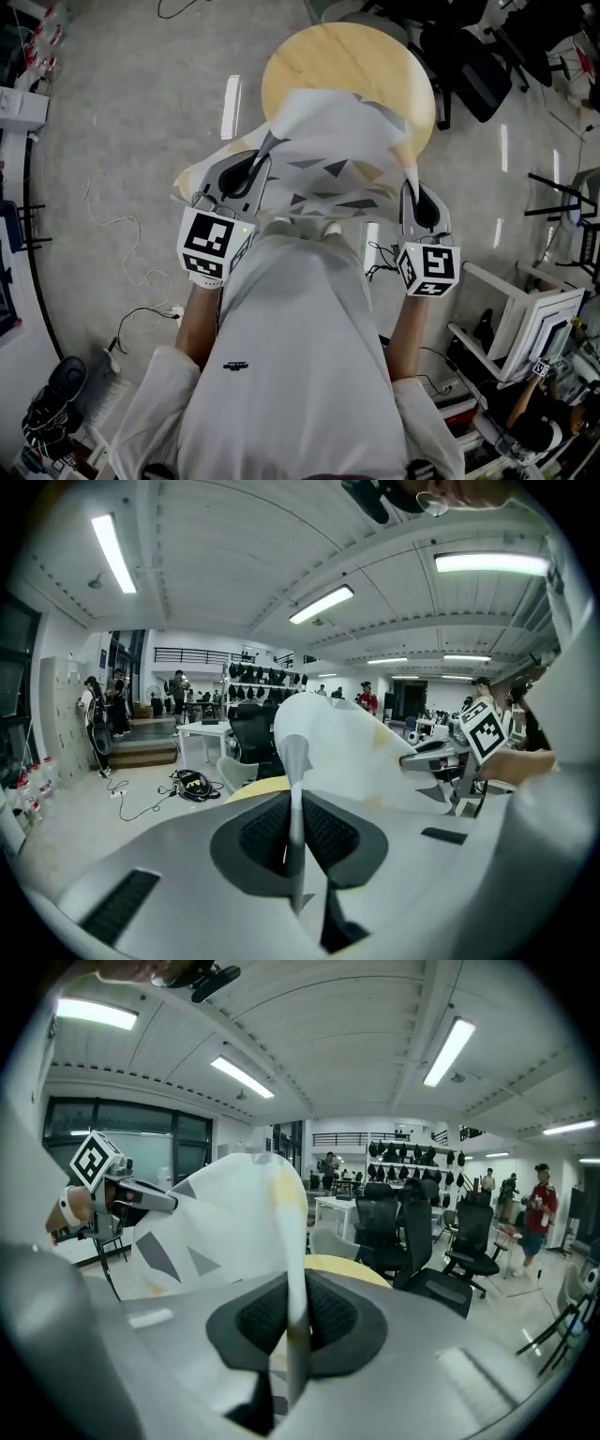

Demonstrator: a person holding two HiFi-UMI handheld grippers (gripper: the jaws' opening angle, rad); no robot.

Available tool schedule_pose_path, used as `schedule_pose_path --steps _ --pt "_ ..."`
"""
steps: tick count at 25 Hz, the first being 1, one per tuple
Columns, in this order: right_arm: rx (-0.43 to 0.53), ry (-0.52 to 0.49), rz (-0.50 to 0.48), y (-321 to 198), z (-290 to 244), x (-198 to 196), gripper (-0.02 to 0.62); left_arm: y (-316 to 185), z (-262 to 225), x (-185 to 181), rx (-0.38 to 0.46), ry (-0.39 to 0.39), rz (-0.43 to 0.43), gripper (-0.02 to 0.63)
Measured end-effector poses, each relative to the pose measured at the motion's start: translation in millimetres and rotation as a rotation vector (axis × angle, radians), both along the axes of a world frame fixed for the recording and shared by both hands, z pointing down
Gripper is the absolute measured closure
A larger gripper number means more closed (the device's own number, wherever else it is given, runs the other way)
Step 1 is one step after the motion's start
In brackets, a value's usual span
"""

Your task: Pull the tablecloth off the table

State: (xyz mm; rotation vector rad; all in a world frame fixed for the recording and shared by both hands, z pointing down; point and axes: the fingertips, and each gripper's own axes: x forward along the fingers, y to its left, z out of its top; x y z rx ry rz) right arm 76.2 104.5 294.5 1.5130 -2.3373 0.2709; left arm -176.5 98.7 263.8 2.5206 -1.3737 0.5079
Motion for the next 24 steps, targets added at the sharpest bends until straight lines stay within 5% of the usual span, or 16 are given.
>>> schedule_pose_path --steps 10,24 --pt "-0.034 0.044 -0.070 24.1 3.0 22.4 0.558 28.7 10.9 25.5 -0.070 -0.004 -0.065 0.578" --pt "-0.044 0.042 -0.131 26.4 -2.9 0.8 0.558 41.0 16.3 9.1 -0.072 0.010 -0.151 0.580"
